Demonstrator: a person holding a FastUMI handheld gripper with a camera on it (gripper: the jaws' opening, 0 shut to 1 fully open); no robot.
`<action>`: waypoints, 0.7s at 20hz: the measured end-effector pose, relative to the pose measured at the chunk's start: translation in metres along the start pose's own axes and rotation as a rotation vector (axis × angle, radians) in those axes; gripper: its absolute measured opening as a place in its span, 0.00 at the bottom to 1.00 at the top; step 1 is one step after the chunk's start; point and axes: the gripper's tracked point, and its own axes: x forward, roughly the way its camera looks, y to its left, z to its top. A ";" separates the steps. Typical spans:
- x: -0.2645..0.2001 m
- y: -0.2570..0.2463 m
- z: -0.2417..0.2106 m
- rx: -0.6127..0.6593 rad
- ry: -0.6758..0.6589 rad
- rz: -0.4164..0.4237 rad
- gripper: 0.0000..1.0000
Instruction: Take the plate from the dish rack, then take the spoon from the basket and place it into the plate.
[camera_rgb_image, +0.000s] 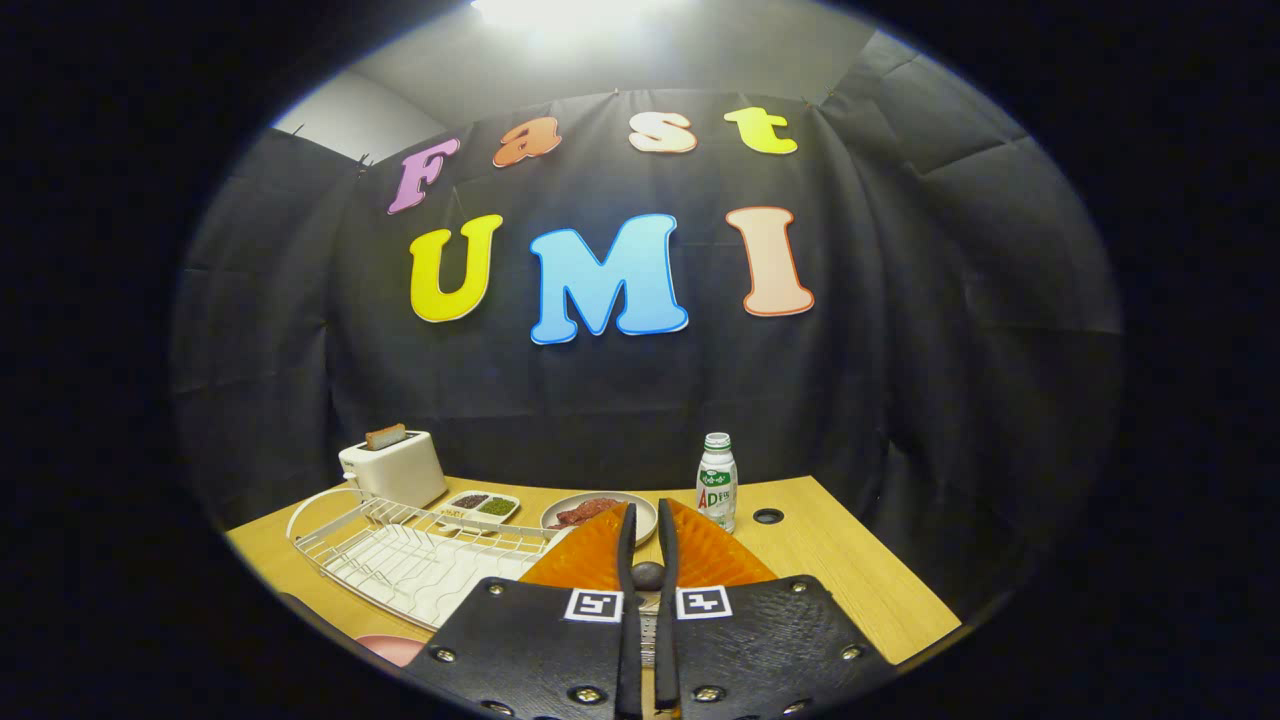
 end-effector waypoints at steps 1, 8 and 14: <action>-0.007 0.004 0.009 -0.009 -0.004 0.003 0.05; -0.059 0.038 0.039 0.002 0.024 0.030 0.05; -0.090 0.075 0.032 -0.009 0.074 0.094 0.05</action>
